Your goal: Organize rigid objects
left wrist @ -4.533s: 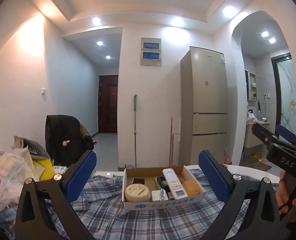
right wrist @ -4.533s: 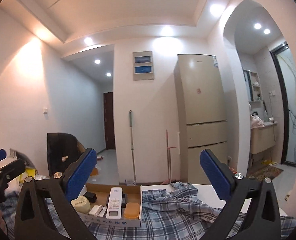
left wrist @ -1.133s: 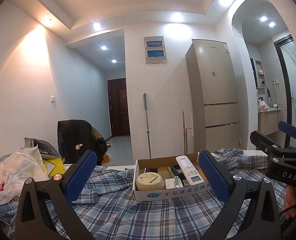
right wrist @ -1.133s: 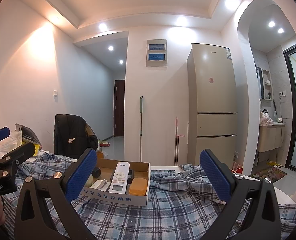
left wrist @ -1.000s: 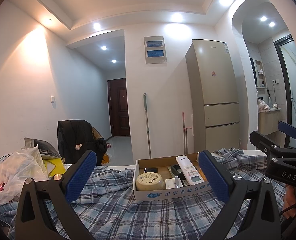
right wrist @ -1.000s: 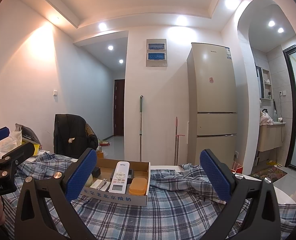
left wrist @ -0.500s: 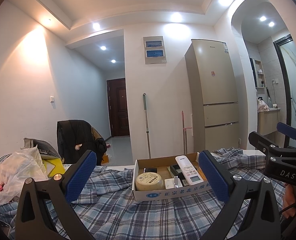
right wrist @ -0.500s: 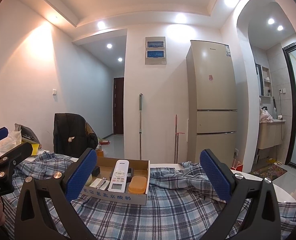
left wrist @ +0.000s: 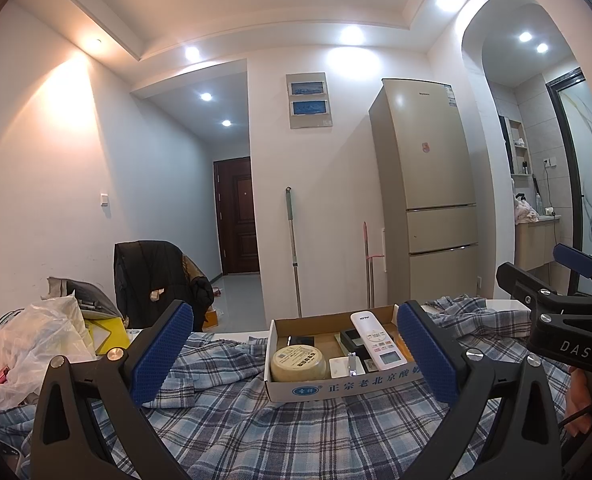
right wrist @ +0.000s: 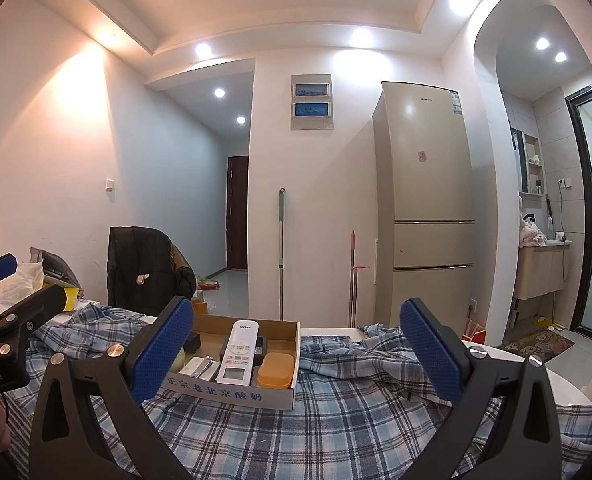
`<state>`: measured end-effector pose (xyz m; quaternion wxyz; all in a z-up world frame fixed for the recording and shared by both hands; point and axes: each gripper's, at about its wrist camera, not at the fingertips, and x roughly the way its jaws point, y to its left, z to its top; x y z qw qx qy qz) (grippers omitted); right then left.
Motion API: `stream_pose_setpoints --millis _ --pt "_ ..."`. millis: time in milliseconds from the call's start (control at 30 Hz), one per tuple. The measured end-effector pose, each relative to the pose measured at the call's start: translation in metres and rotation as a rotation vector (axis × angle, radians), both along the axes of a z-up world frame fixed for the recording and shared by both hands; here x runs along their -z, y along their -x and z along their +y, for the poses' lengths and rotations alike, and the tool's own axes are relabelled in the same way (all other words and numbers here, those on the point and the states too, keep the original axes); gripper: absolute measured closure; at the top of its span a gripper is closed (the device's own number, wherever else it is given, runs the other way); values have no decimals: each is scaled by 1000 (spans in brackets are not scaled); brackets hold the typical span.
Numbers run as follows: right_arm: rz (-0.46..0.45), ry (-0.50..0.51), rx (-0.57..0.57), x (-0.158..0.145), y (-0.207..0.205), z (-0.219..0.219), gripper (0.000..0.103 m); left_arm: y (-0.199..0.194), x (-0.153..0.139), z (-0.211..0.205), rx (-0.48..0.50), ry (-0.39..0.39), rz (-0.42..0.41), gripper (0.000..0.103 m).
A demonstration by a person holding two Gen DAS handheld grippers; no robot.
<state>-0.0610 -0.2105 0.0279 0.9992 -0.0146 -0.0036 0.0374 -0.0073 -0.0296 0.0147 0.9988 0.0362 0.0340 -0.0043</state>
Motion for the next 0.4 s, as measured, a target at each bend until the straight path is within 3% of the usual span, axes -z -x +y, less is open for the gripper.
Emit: stream_pose_setpoints --millis 400 --pt "0 1 0 0 0 0 0 0 1 0 0 -1 -1 0"
